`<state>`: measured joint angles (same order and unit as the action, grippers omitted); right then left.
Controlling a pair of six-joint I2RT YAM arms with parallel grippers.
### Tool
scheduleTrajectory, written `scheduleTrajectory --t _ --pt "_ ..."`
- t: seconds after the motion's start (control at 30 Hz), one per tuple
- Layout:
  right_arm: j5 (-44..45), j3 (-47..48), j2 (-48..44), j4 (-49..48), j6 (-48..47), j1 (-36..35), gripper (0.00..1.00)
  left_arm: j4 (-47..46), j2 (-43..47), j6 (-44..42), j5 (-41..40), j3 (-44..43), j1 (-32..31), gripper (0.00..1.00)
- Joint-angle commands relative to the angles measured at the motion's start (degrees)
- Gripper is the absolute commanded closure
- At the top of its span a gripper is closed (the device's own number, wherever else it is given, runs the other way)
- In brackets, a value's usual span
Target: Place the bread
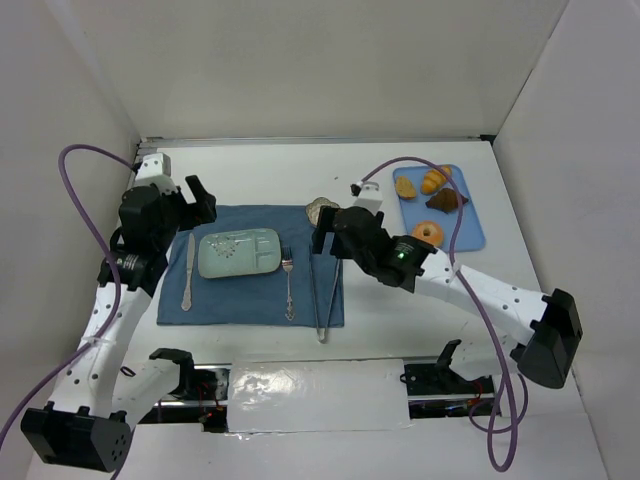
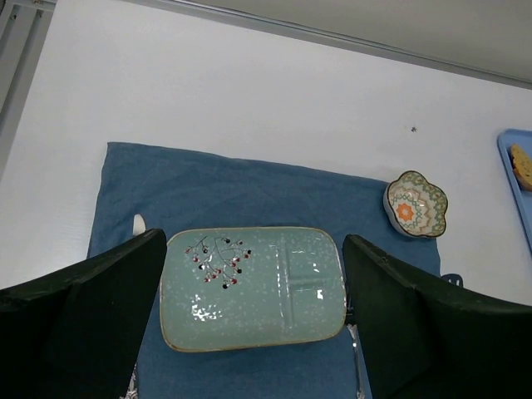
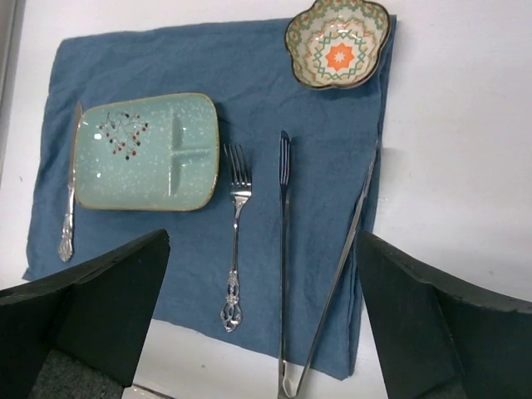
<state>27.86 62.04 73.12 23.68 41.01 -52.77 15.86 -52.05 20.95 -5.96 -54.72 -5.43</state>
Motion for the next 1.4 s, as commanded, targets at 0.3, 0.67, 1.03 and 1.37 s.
scheduleTrajectory --t 0.3,0.67,1.03,1.37 --pt "3.69 -0.07 5.09 1.28 5.66 -6.1 0.0 -0.56 -0.95 1.29 -4.5 -2.41 0.16 0.0" --pt "4.92 0.71 16.43 1.18 9.95 -8.57 0.0 -2.14 1.95 0.06 -4.25 -0.39 0.16 0.0" --pt "5.01 -3.33 19.34 -0.13 14.8 -8.57 0.0 -0.39 -0.42 0.06 -2.83 -1.53 0.16 0.0" --pt "3.88 -3.33 23.99 -0.74 15.41 -7.43 0.04 -0.39 -0.42 0.06 -2.31 -1.53 0.16 0.0"
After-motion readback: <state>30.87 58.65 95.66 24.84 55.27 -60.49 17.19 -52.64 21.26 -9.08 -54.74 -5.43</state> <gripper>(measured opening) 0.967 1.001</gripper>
